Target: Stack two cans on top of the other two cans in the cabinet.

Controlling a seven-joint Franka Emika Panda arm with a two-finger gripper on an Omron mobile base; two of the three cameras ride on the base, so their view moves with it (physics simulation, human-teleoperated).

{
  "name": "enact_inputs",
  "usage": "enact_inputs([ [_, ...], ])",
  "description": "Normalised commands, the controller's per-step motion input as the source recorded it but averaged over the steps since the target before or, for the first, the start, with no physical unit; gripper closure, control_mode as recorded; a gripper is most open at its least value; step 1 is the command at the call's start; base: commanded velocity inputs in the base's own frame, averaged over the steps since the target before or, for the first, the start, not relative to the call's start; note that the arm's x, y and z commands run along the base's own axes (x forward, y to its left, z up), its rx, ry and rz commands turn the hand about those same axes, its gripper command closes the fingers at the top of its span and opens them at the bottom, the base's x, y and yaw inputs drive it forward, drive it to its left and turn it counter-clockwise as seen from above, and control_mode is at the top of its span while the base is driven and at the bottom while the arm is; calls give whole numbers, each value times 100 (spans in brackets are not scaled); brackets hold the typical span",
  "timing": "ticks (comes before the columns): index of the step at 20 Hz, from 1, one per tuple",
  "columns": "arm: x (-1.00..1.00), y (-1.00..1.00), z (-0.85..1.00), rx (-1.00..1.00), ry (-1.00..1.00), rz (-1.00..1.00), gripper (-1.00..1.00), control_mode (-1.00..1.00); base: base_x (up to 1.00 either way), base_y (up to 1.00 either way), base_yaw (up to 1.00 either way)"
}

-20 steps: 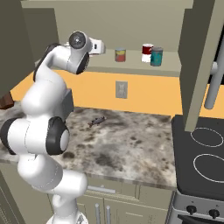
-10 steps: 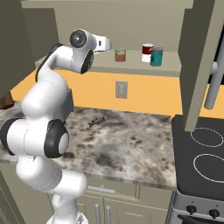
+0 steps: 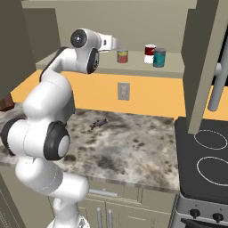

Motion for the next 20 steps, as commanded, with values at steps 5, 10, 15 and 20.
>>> enact_inputs([
  [5,-2,-17,9,0,-2,-11,100,-100,0,0,0],
  [10,-11,-18,3,0,-10,-3,100,-100,0,0,0],
  [15,-6,-23,0,0,-13,0,100,-100,0,0,0],
  [20,0,-23,-1,0,-6,0,100,-100,0,0,0],
])
